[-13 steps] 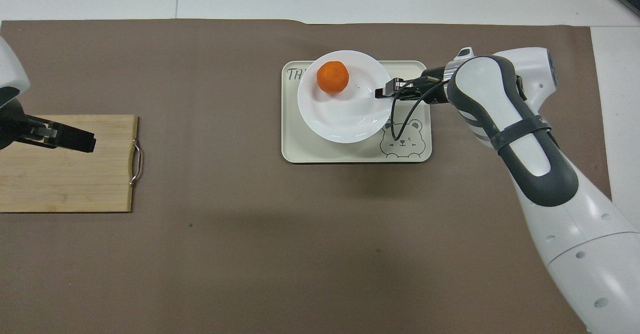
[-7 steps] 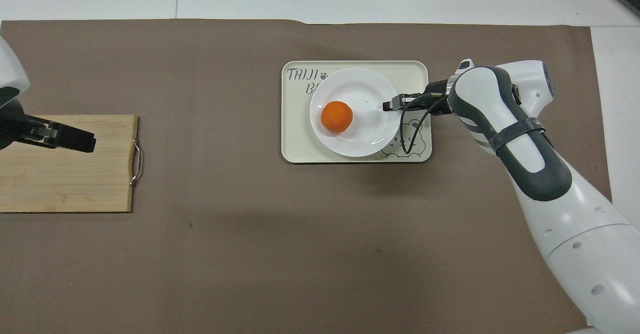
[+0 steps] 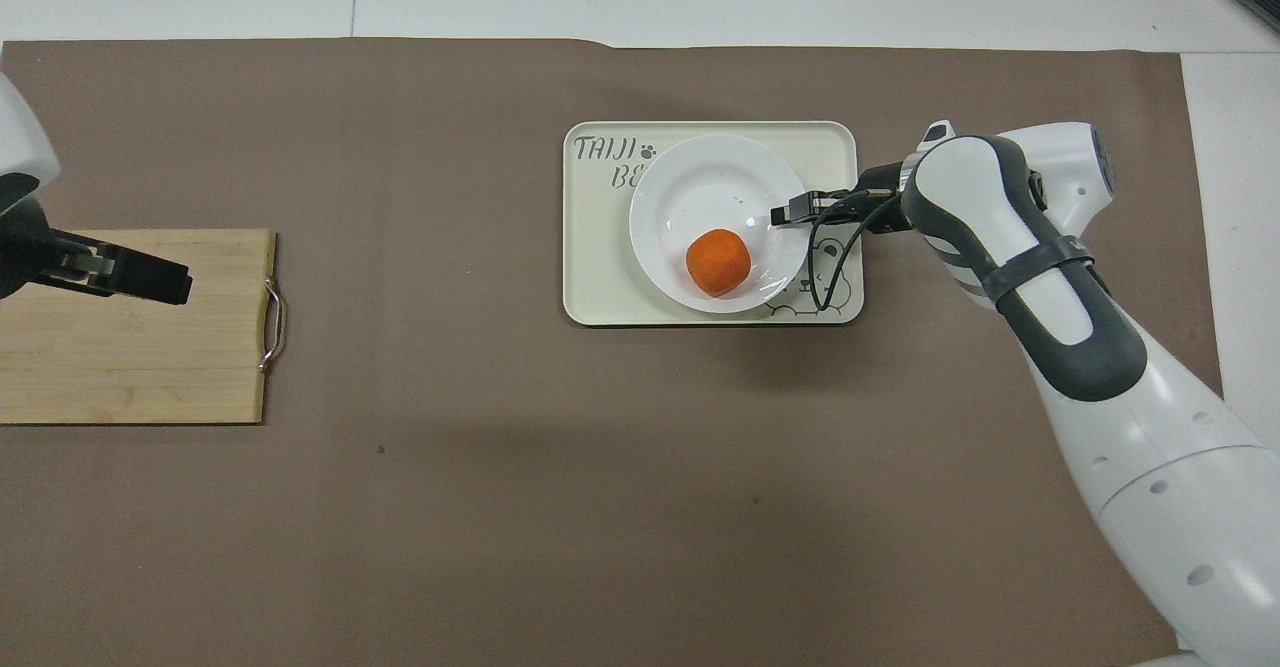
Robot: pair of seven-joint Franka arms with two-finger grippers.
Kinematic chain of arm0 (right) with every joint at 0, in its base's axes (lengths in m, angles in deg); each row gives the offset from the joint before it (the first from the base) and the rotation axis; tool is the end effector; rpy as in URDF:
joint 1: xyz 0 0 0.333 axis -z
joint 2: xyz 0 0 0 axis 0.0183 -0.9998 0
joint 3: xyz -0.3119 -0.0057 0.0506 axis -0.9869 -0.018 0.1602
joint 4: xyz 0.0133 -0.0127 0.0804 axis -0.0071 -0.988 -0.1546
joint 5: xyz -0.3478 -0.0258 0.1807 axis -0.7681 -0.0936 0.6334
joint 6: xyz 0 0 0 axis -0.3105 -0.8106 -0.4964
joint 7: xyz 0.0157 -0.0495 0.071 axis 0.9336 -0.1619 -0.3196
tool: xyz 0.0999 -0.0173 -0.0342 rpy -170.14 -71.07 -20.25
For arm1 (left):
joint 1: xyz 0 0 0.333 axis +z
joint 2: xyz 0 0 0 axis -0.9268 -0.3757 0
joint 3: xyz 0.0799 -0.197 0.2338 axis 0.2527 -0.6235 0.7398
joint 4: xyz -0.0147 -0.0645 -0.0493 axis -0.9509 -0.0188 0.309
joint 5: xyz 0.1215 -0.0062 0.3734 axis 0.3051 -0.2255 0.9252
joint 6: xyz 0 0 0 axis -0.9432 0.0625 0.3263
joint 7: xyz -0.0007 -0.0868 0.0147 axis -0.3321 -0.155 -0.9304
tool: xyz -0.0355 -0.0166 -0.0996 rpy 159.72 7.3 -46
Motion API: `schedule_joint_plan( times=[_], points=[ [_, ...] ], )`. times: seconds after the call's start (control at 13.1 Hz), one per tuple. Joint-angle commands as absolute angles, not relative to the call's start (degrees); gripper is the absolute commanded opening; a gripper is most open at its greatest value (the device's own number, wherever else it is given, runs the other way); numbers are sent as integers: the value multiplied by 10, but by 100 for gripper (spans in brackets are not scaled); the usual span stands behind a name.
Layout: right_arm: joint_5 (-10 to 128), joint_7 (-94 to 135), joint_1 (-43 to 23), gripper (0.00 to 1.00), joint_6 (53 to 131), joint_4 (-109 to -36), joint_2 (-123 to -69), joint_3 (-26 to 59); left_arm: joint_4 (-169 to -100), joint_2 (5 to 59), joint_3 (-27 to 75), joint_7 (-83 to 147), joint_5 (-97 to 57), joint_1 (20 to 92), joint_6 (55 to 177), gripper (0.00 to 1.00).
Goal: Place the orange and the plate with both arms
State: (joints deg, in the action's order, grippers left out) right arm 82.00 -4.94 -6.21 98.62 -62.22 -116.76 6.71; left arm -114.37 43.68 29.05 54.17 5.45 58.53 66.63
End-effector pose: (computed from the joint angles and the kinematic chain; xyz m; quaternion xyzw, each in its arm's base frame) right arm 0.6863 0.0953 0.2624 -0.9340 -0.0435 -0.0511 0.3509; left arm 0.5402 -0.0714 0.6455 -0.9920 0.1258 -0.0105 0.0054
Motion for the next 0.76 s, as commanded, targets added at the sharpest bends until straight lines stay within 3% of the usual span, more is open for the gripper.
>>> schedule_joint_plan(
  times=[0.0, 0.46, 0.69],
  points=[
    [792, -16, -67, 100, 994, -638, -1148, 67, -1148, 442, 287, 541, 64, 591, 668, 100],
    [532, 181, -70, 100, 993, -624, -1076, 67, -1148, 443, 287, 540, 64, 591, 668, 100],
    [403, 245, -60, 100, 956, -624, -1024, 67, -1148, 443, 287, 540, 64, 591, 668, 100]
  ],
)
